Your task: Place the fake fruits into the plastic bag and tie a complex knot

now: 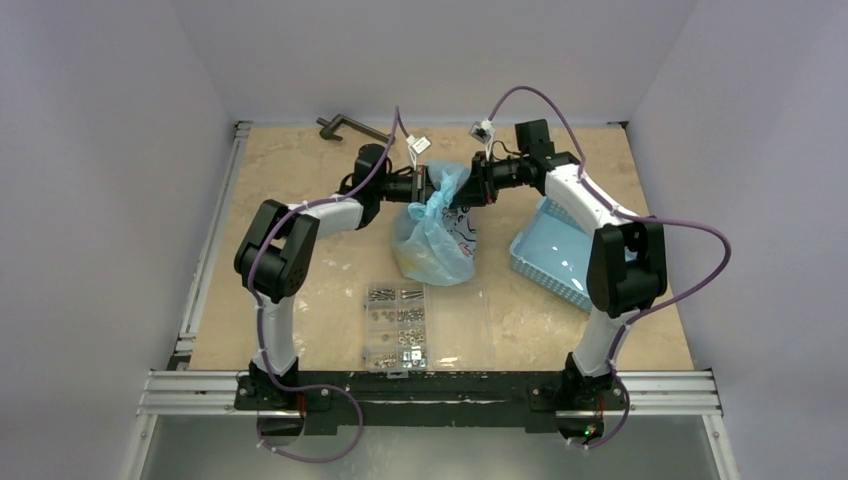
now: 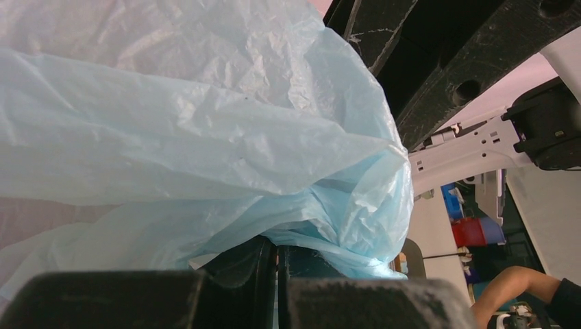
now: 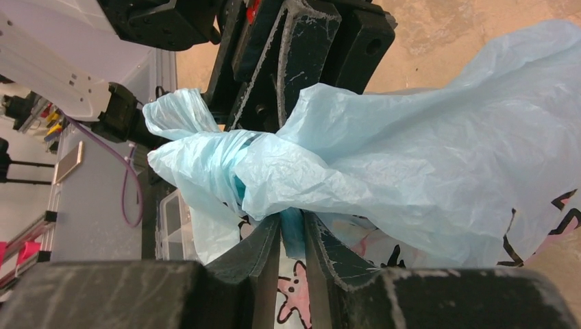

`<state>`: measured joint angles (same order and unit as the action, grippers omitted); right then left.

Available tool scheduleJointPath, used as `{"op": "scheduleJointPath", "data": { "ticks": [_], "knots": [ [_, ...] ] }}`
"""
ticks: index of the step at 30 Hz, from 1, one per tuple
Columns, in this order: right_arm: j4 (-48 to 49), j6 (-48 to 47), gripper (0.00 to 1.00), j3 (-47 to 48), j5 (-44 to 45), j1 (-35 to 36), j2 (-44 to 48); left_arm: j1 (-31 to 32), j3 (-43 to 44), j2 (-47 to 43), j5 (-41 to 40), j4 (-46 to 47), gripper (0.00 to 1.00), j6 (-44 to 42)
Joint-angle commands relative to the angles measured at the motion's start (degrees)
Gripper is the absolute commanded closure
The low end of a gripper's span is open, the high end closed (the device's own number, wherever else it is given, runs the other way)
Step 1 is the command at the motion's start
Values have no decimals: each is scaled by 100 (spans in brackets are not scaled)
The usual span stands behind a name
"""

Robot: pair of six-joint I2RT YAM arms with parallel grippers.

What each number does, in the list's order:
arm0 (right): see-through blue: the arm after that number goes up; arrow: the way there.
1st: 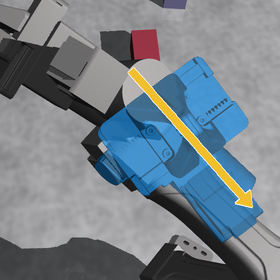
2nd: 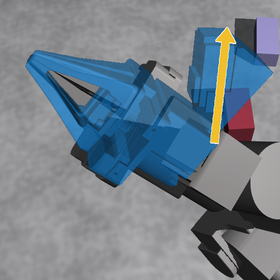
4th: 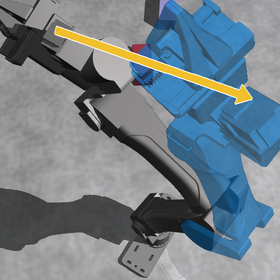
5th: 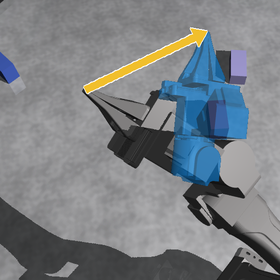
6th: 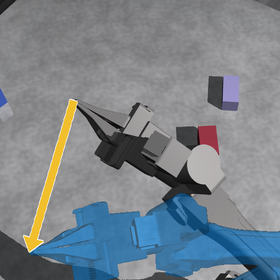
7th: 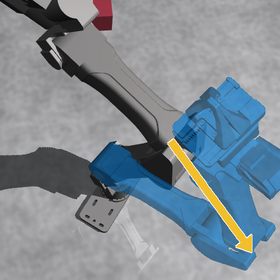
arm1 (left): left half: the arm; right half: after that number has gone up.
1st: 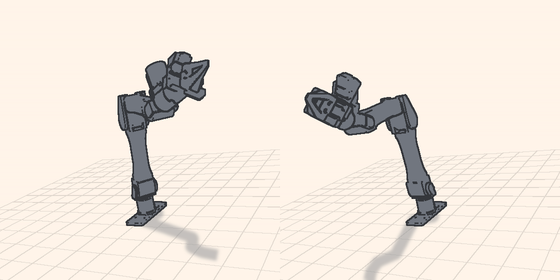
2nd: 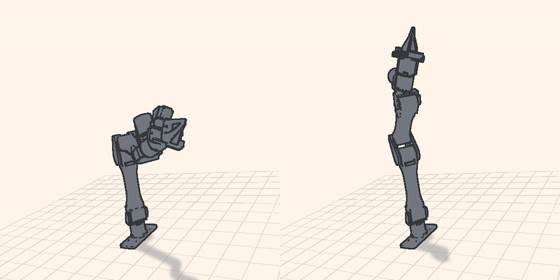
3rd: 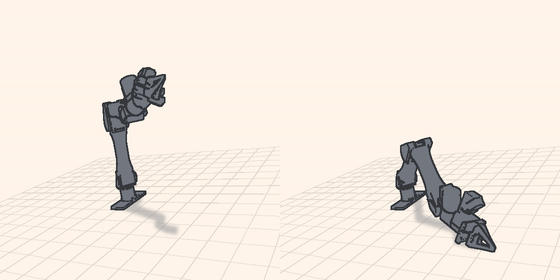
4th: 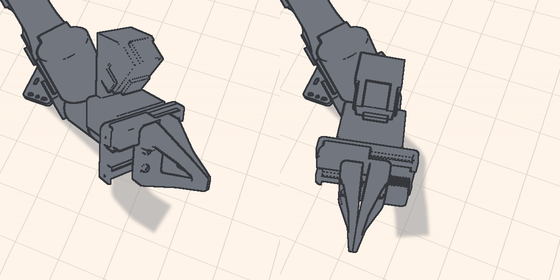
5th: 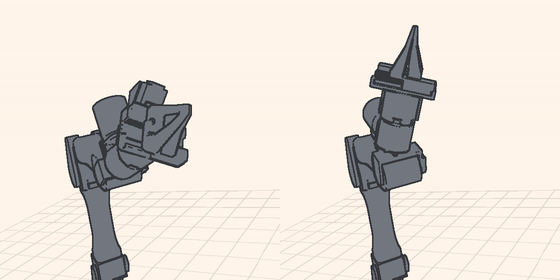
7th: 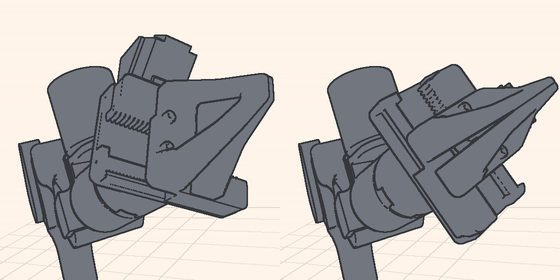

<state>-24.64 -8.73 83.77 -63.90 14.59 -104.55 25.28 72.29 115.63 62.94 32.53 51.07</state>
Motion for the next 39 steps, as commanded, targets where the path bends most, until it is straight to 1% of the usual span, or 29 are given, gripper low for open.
{"op": "scheduleJointPath", "data": {
  "ticks": [1, 4, 6, 11, 13, 15, 17, 23, 25, 26, 28, 29, 31, 33, 34, 37, 39],
  "knots": [
    [-725, -638, 80, 343, -197, 34, -79, 43, 193, -8, 92, 385, 100, 77],
    [-881, -795, 90, 279, -156, 28, -34, 43, 180, 1, 90, 424, 100, 89],
    [-867, -797, 100, 266, -105, 26, -11, 41, 174, 6, 96, 489, 100, 128],
    [-866, -756, 100, 355, 56, 3, -24, -9, 115, -43, 76, 483, 99, 114],
    [-893, -771, 100, 371, 123, -35, -12, -86, -16, -152, -2, 395, 82, 42],
    [-923, -776, 100, 394, 178, -74, -4, -190, -214, -330, -129, 246, 70, -128],
    [-937, -805, 100, 410, 206, -91, 5, -309, -366, -511, -286, 9, 65, -361],
    [-933, -773, 100, 498, 273, -91, -8, -704, -669, -1100, -789, -689, 56, -887],
    [-964, -802, 100, 527, 298, -89, 3, -940, -770, -1444, -959, -1073, 48, -1152],
    [-990, -853, 100, 540, 290, -92, 17, -1065, -799, -1660, -1053, -1478, 46, -1398],
    [-1063, -1019, 100, 540, 224, -88, 58, -1322, -778, -2104, -1150, -2382, 41, -2276],
    [-1027, -1033, 100, 522, 231, -95, 78, -1431, -739, -2295, -1147, -2836, 39, -2942],
    [-1024, -1000, 100, 528, 303, -91, 60, -1566, -590, -2611, -1045, -3924, 39, -4157],
    [-1139, -1030, 100, 639, 336, -80, -9, -1582, -253, -2796, -825, -5110, 42, -5621],
    [-1223, -1080, 100, 706, 353, -79, -43, -1568, -150, -2846, -672, -5475, 44, -6150],
    [-1322, -1124, 100, 836, 406, -75, -82, -1359, 300, -2921, -428, -6284, 50, -7201],
    [-1323, -1126, 100, 867, 472, -52, -70, -1021, 727, -2823, -618, -7014, 55, -8002]
  ]
}}
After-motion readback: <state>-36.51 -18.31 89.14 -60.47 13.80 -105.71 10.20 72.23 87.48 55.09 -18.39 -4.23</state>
